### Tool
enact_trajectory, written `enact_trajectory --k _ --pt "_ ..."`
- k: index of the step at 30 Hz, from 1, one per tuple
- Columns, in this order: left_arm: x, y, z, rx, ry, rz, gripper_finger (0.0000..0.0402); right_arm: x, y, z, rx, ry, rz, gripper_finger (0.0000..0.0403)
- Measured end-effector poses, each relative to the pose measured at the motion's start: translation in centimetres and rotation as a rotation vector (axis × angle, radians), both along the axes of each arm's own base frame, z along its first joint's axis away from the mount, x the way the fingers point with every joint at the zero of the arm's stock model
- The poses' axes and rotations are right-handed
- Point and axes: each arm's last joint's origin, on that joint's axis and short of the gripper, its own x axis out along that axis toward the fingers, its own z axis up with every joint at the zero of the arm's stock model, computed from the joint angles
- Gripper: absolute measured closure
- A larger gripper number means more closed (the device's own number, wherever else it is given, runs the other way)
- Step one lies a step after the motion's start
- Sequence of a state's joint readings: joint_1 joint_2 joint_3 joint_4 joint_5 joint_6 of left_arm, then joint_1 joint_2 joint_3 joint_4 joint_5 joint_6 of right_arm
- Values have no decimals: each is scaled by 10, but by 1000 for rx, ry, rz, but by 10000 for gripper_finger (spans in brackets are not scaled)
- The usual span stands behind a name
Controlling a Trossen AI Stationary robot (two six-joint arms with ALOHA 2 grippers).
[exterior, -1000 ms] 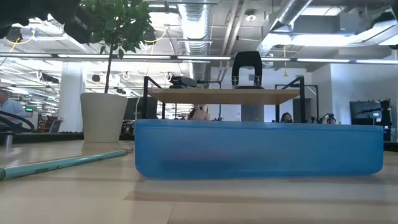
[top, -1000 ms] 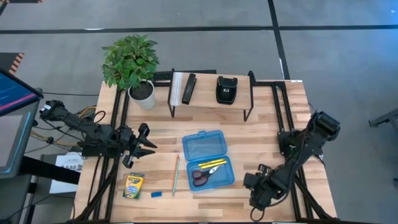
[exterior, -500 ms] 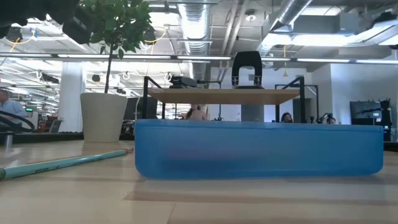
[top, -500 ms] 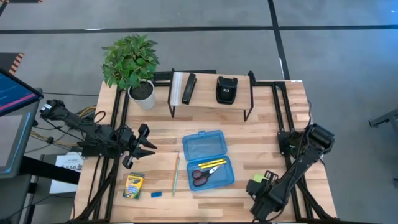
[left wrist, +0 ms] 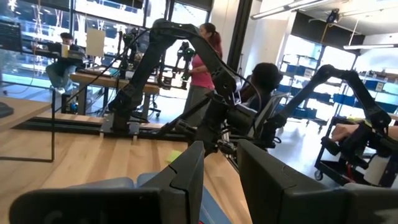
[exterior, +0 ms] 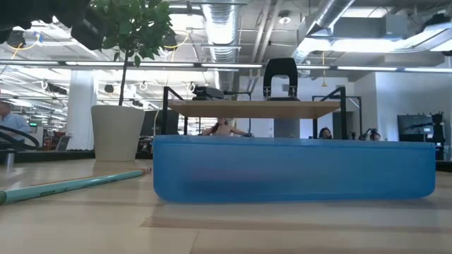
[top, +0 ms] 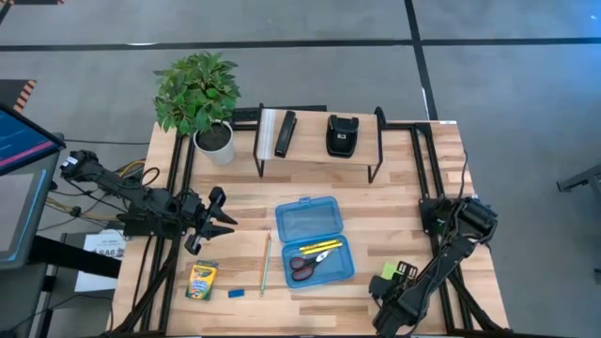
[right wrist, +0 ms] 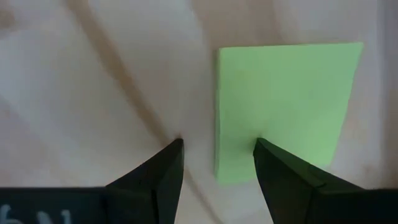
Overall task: Pack school essentials
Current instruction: Put the green sticky notes into the blue supply box
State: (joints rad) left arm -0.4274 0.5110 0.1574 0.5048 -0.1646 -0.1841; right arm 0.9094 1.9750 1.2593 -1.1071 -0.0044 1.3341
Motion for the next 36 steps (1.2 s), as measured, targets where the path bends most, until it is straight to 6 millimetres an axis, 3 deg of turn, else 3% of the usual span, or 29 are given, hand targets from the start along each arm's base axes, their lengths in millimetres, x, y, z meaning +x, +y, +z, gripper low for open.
enact_trajectory --k 6,23,36 --pt "0 0 0 1 2 0 315 5 -7 -2 -12 32 30 224" --pt "0 0 -1 2 7 5 315 9 -16 -4 -26 55 75 393" --pt "0 0 -1 2 6 5 315 25 -11 23 -25 18 91 400"
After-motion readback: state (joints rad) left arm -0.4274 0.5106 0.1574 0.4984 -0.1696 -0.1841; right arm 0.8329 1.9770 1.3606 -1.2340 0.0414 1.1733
